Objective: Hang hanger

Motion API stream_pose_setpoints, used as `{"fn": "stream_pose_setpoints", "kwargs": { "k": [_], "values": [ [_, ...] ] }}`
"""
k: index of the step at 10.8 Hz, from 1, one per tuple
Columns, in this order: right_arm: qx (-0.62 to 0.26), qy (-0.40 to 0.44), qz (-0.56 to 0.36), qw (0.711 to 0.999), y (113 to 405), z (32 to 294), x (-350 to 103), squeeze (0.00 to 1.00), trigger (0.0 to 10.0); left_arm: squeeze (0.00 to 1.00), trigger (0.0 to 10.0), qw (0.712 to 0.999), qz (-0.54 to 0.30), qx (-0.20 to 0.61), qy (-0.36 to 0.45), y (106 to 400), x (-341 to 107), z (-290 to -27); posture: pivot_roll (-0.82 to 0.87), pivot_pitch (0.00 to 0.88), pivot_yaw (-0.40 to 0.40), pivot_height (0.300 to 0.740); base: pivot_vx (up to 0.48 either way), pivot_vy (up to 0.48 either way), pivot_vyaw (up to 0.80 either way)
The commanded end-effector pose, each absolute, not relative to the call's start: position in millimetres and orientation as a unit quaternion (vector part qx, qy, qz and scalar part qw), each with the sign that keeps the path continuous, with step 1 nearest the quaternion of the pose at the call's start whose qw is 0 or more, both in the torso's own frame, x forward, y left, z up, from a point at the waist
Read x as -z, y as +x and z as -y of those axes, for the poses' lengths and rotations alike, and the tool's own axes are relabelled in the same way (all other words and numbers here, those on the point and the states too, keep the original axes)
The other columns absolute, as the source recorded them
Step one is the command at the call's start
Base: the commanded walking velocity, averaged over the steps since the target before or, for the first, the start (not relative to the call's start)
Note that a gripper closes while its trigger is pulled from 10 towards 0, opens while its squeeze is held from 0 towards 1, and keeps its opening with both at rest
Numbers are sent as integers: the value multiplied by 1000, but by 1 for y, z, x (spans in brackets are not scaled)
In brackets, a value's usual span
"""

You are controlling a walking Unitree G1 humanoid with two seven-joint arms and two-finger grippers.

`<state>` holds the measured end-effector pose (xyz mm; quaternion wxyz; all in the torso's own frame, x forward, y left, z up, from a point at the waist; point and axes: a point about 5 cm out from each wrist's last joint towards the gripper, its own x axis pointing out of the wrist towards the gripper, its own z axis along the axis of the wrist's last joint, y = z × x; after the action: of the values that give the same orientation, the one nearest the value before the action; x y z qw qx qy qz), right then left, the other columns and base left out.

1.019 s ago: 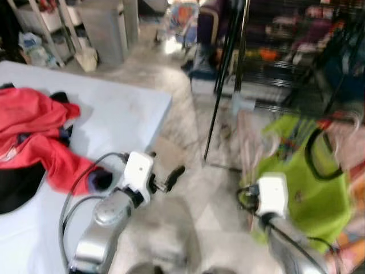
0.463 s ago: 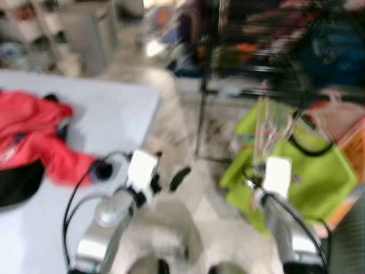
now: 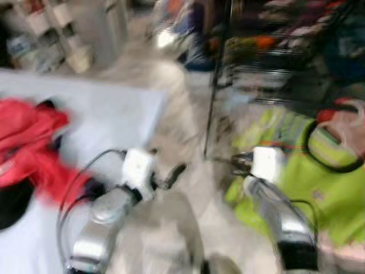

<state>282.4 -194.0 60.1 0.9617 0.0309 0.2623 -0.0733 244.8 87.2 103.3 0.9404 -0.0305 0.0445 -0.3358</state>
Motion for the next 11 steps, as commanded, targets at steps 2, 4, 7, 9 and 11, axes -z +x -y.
{"fn": "stream_pose_setpoints", "kwargs": {
  "k": [2,4,7,9,11],
  "values": [
    [63,36,-228,971,293,184,-73,0,10000,0,10000,946,-49,321,-14,245,-103,-98,-13,63,5,740,0,0,0],
    [62,43,-231,970,299,184,-73,0,10000,0,10000,945,-52,322,-13,244,-102,-97,-12,67,5,740,0,0,0],
    [-1,28,-269,963,315,160,-70,0,10000,0,10000,945,-56,323,-9,243,-101,-97,-6,73,7,740,0,0,0],
    [3,39,-308,950,314,158,-57,0,10000,0,10000,944,-61,323,-6,242,-100,-97,-1,75,2,740,0,0,0],
    [34,48,-336,940,307,166,-45,0,10000,0,10000,944,-64,325,-5,240,-99,-98,0,75,3,740,0,0,0]
  ]
}}
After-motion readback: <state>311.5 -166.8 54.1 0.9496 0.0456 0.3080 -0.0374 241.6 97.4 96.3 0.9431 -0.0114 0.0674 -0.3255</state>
